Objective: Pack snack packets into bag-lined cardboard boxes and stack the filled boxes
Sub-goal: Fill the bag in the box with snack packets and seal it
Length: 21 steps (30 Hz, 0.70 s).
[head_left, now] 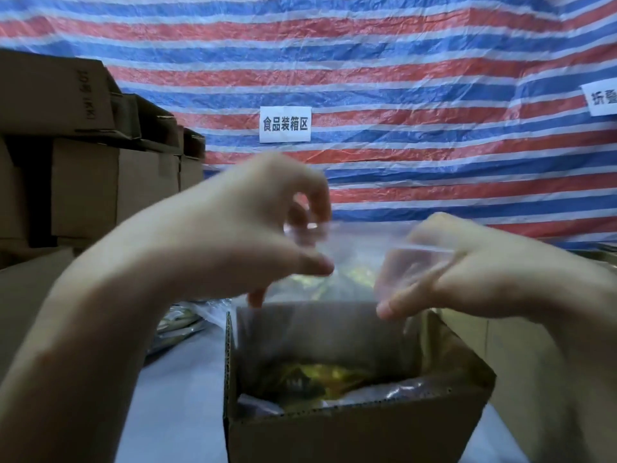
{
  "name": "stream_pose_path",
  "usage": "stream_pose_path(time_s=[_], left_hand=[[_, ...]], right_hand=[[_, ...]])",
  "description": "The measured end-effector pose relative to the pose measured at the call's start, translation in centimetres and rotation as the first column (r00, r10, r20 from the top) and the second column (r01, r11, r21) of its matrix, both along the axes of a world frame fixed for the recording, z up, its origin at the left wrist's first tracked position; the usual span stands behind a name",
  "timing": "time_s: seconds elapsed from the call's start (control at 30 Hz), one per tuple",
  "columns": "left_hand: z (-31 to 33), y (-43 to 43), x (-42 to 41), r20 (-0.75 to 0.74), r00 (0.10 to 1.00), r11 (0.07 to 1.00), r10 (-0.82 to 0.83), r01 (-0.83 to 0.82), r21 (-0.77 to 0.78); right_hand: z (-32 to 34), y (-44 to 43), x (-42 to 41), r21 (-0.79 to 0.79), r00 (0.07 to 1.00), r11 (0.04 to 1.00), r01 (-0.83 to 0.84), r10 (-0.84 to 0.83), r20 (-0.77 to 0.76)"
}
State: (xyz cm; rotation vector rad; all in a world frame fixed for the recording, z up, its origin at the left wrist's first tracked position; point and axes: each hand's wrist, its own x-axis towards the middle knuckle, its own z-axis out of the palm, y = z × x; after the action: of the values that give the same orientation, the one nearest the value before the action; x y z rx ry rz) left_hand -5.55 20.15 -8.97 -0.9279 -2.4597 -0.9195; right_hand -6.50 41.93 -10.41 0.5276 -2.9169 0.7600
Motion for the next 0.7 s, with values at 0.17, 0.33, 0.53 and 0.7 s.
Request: stream_pose_path(time_s=[0.17, 0.33, 0.53, 0.7], left_hand=[[-0.4, 0.0, -0.9, 0.055, 0.992, 0.967, 0.110, -0.095, -0.235], [-0.4, -1.3, -1.6, 0.033, 0.981, 0.921, 0.192, -0.169, -0.350], [-0.7, -1.8, -3.2, 0.084, 0.988, 0.963, 0.129, -0.105, -0.247], [-0.4, -1.7, -3.3, -0.071, 0.996, 0.997, 0.049, -0.053, -0.061]], right_hand=[[0.0, 0.3, 0.0, -0.054, 1.000, 0.999, -0.006, 0.005, -0.014], [0.3, 0.9, 0.0, -0.074, 0.999, 0.997, -0.014, 0.011, -0.042], [0.2, 0.5, -0.4, -0.267, 0.992, 0.964, 0.011, -0.044, -0.117], [0.8, 1.3, -0.3, -0.361, 0.985, 0.932, -0.026, -0.037, -0.166]])
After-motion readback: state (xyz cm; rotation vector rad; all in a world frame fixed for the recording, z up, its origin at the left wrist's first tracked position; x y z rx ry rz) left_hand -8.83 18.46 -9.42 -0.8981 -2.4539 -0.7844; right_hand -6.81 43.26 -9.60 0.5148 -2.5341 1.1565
